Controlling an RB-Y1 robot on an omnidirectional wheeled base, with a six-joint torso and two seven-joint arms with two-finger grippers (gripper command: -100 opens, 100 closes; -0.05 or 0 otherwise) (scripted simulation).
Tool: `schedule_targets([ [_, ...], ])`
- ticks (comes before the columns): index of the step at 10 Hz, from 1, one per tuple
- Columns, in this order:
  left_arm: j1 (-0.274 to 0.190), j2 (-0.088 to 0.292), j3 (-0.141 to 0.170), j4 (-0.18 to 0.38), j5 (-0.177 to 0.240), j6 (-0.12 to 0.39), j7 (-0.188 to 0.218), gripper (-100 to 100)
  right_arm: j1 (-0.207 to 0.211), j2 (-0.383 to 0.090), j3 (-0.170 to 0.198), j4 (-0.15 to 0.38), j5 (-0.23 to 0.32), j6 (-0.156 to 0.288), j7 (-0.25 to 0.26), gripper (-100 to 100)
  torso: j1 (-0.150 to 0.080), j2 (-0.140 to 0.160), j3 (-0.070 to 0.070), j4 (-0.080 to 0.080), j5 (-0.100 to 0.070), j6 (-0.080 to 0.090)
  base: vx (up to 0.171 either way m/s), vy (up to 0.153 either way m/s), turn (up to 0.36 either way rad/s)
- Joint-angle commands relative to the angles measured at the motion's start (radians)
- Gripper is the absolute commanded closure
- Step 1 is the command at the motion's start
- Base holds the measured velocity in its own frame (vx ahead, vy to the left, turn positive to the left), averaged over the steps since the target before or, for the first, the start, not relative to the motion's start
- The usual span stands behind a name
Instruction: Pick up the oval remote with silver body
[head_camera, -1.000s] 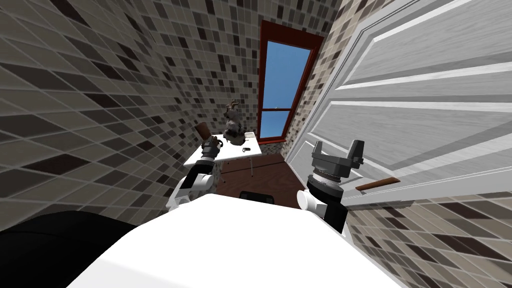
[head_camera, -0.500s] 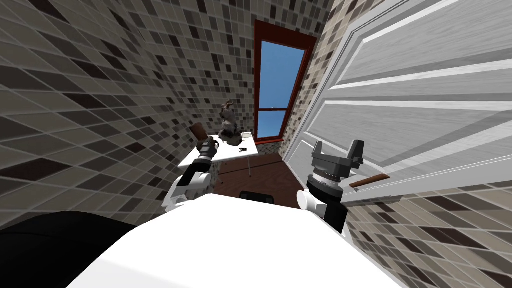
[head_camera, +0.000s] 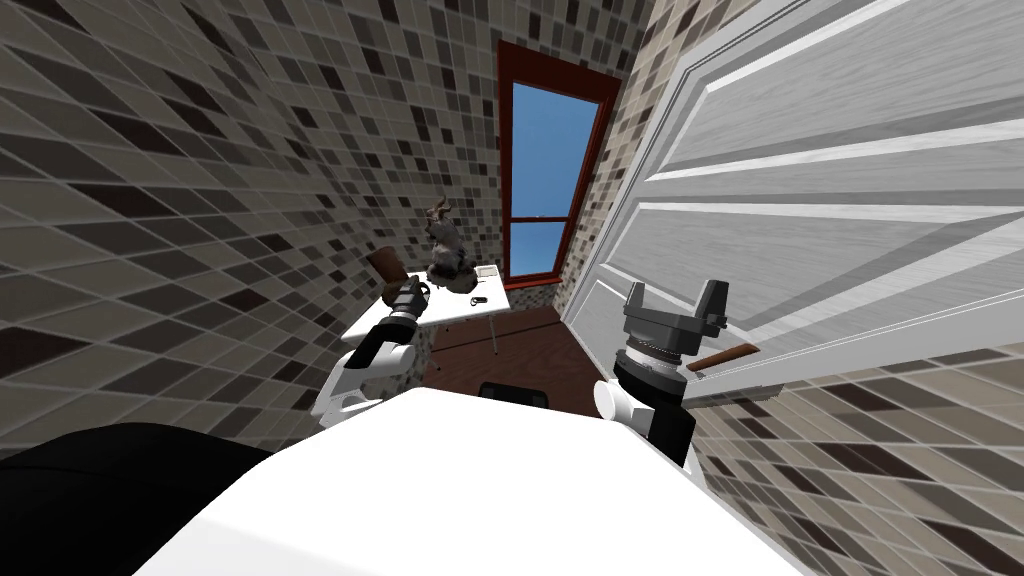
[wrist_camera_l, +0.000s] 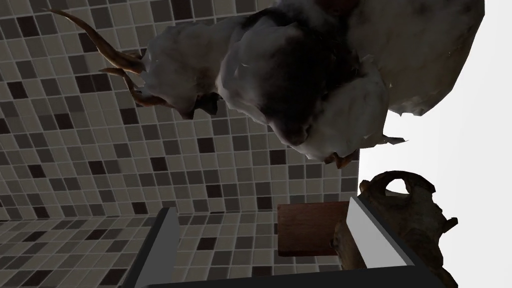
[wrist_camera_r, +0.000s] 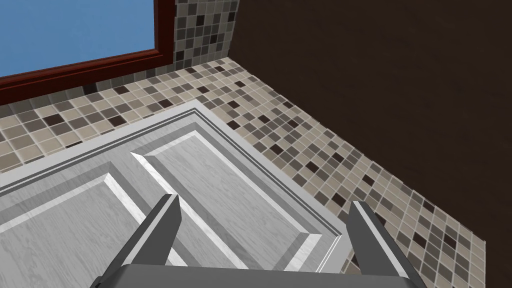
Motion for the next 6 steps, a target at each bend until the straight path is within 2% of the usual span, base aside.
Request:
schedule_targets([
  [1,-0.011,-0.009,0.010,0.003,-0.007,0.050,-0.010,-100,0.000,0.000,0.000,0.000,0.000,0.000,0.000,0,0.000,0.000,0.000,0.000,0.000,0.000,0.029,-0.084,-0.027],
  [2,-0.011,-0.009,0.010,0.003,-0.007,0.069,-0.010,-100,0.000,0.000,0.000,0.000,0.000,0.000,0.000,0,0.001,0.001,0.000,0.000,0.000,0.000,0.008,-0.031,0.014],
  [3,-0.020,-0.007,0.043,0.003,-0.004,0.105,-0.020,-100,0.000,0.000,0.000,0.000,0.000,0.000,0.000,0,0.004,0.002,0.001,0.000,0.001,0.000,0.034,-0.063,-0.088],
  [4,-0.020,-0.007,0.043,0.003,-0.004,0.135,-0.020,-100,0.000,0.000,0.000,0.000,0.000,0.000,0.000,0,0.003,0.001,0.000,0.000,0.001,0.000,0.032,-0.065,-0.039],
  [5,-0.020,-0.007,0.043,0.003,-0.004,0.143,-0.020,-100,0.000,0.000,0.000,0.000,0.000,0.000,0.000,0,0.002,0.001,0.000,0.000,0.000,0.000,0.015,-0.029,0.014],
  [6,-0.028,-0.006,0.076,0.005,0.000,0.182,-0.031,-100,0.000,0.000,0.000,0.000,0.000,0.000,0.000,0,0.004,0.001,0.001,0.000,0.001,0.000,0.032,-0.058,-0.080],
])
